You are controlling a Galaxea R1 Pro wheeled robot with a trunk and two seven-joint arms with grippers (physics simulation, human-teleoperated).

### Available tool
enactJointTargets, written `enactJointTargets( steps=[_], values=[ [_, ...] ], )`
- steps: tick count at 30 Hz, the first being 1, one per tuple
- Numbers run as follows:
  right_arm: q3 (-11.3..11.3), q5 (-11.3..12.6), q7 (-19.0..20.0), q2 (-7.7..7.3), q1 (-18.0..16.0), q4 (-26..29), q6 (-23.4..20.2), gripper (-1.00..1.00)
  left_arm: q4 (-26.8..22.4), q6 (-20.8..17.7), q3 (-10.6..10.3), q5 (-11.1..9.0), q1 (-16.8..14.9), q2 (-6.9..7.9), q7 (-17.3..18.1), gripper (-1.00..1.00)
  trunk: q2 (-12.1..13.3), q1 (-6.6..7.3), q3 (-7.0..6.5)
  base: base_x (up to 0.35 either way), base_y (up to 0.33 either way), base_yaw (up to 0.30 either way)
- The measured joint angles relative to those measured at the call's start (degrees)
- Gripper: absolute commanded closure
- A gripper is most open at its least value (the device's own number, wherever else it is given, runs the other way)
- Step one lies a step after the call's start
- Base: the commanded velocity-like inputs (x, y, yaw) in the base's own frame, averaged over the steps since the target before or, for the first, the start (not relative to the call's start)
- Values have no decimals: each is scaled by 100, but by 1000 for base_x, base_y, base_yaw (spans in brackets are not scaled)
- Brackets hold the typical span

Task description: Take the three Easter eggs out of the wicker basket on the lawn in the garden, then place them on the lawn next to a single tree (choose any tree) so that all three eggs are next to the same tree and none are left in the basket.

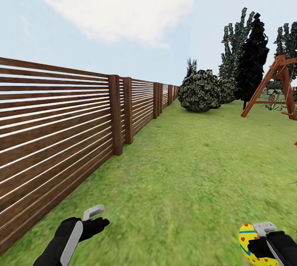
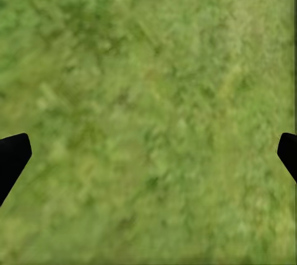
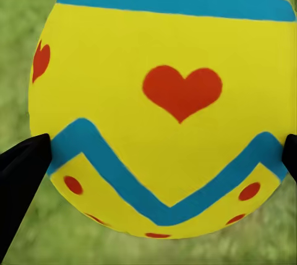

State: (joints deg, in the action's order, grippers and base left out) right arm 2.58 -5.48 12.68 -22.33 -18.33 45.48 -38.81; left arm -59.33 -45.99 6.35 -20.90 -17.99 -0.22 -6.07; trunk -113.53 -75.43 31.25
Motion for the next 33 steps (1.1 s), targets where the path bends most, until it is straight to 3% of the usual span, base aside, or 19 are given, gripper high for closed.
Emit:
enactJointTargets(
  steps=[33],
  values=[
    [-7,-8,-8,7,1,-1,-1,100,8,3,-2,0,0,-2,0,-100,0,0,0,0,0,-126]
  ],
)
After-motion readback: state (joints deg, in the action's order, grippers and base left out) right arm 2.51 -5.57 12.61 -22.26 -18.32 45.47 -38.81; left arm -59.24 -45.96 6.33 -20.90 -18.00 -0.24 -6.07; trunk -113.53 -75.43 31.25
